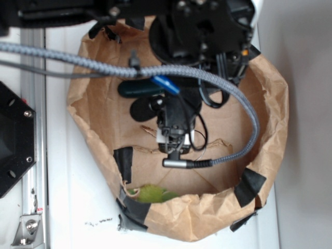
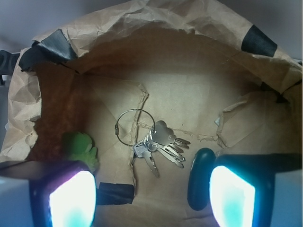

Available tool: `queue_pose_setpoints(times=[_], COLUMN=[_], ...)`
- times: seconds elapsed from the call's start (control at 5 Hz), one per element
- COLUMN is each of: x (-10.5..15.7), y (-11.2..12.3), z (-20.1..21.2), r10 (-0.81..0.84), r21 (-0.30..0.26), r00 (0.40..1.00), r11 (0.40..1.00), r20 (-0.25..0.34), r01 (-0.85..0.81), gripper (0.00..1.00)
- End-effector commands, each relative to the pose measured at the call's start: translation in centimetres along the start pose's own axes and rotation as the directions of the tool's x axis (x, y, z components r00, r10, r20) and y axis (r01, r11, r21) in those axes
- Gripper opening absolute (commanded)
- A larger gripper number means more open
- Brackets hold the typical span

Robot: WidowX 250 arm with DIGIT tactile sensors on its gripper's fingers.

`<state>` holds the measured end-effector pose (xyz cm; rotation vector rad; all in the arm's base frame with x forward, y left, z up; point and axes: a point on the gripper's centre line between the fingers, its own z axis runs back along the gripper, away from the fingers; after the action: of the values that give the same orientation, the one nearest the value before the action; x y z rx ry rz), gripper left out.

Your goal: Grab the silver keys.

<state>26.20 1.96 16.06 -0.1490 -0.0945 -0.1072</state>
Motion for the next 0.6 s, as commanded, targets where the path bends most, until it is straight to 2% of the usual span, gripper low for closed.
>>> queue_pose_setpoints(times=[0.0, 0.2, 0.4], x=[1.3, 1.1, 1.1], y=[-0.8, -1.1, -1.7], z=[-2.6, -3.7, -5.2], r10=[0.002, 0.038, 0.108], r21=[0.006, -0.016, -0.004], r00=[1.000, 0.998, 0.991], r11=[1.000, 0.999, 0.994], r20=[0.030, 0.042, 0.080], r01=[-0.002, -0.037, -0.108], gripper=[1.00, 1.00, 1.00])
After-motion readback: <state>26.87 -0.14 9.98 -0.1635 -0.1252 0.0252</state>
